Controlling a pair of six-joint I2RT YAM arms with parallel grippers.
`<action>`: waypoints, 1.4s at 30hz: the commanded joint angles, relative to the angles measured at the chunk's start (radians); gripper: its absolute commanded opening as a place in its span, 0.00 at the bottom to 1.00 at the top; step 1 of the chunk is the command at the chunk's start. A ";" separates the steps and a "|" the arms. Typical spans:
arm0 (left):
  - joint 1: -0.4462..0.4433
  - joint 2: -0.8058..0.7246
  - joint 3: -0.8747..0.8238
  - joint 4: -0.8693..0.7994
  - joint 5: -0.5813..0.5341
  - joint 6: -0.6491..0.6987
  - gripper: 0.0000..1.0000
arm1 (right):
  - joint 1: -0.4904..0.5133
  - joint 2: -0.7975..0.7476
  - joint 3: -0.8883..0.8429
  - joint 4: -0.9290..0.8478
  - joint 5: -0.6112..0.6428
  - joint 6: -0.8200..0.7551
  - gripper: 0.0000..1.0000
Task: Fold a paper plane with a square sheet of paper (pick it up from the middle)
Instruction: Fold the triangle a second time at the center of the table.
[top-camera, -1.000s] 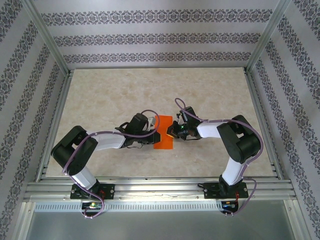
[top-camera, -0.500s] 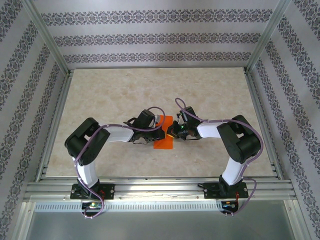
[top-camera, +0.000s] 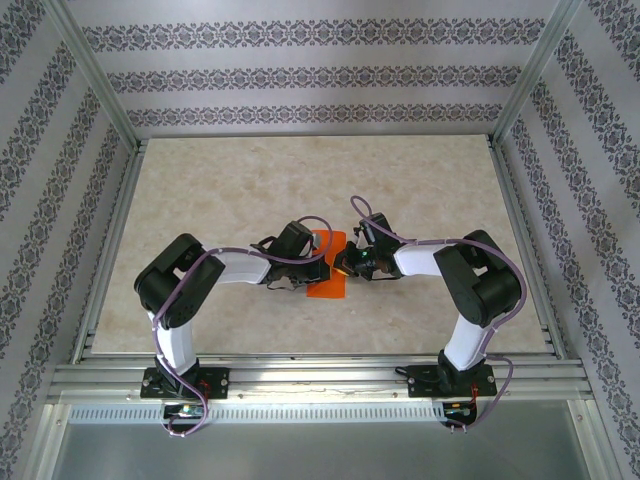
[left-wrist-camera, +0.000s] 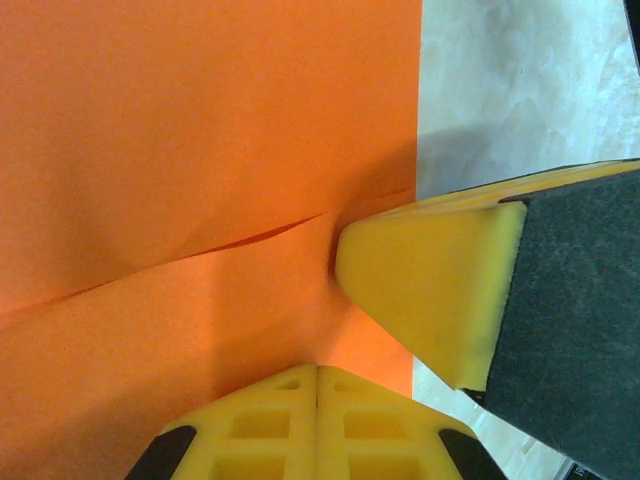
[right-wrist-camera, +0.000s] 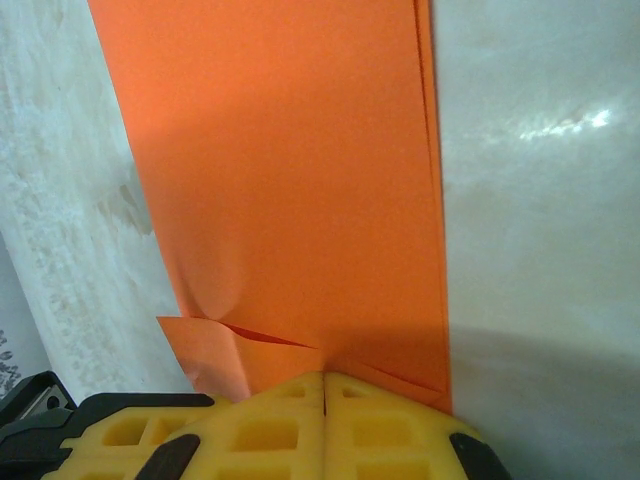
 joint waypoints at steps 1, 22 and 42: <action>-0.012 -0.016 -0.069 -0.109 -0.015 0.024 0.00 | -0.001 0.017 -0.022 -0.043 0.054 -0.006 0.00; -0.001 -0.091 -0.198 -0.054 0.000 0.001 0.00 | 0.020 -0.038 -0.006 -0.051 0.041 -0.041 0.00; -0.001 -0.104 -0.188 -0.060 0.006 -0.001 0.00 | 0.092 0.031 -0.038 -0.053 0.097 0.017 0.00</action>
